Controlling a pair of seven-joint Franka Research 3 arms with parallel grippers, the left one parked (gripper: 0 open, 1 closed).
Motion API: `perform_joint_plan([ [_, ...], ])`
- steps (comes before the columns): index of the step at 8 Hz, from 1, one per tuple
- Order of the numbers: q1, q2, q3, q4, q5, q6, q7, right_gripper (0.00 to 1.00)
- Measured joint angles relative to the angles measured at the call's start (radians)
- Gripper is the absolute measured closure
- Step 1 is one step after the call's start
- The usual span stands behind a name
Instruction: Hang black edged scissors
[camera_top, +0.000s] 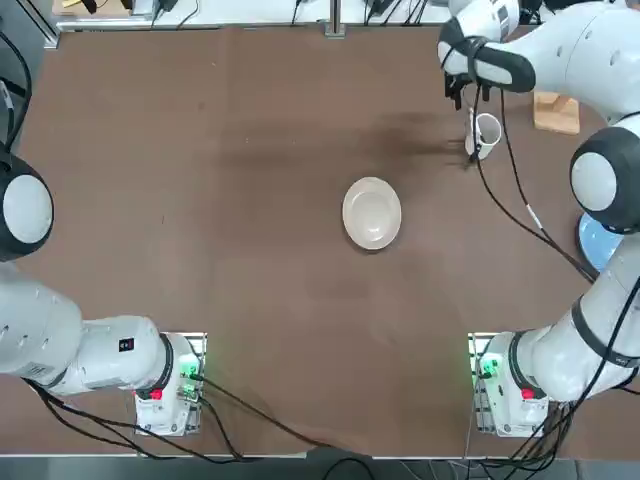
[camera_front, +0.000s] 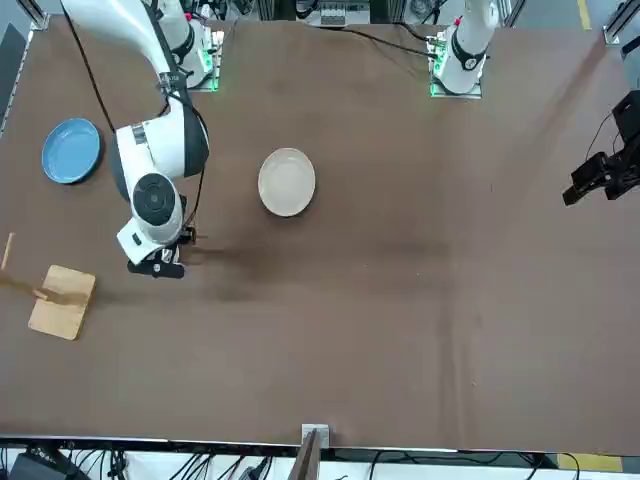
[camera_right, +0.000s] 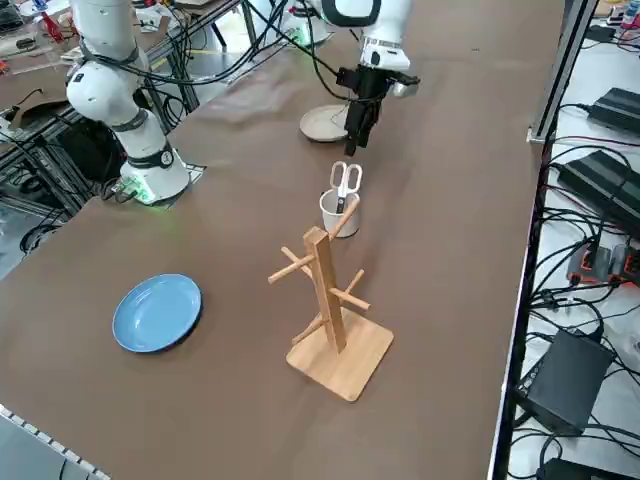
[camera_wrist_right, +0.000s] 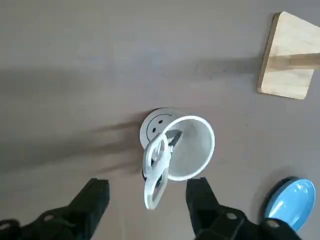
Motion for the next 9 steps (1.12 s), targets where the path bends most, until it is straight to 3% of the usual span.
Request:
perform_joint_plan([
  [5, 0.002, 0.0, 0.0, -0.087, -0.068, 0.04, 0.057, 0.11],
  [9, 0.005, 0.0, 0.0, -0.103, -0.071, 0.041, 0.06, 0.33],
])
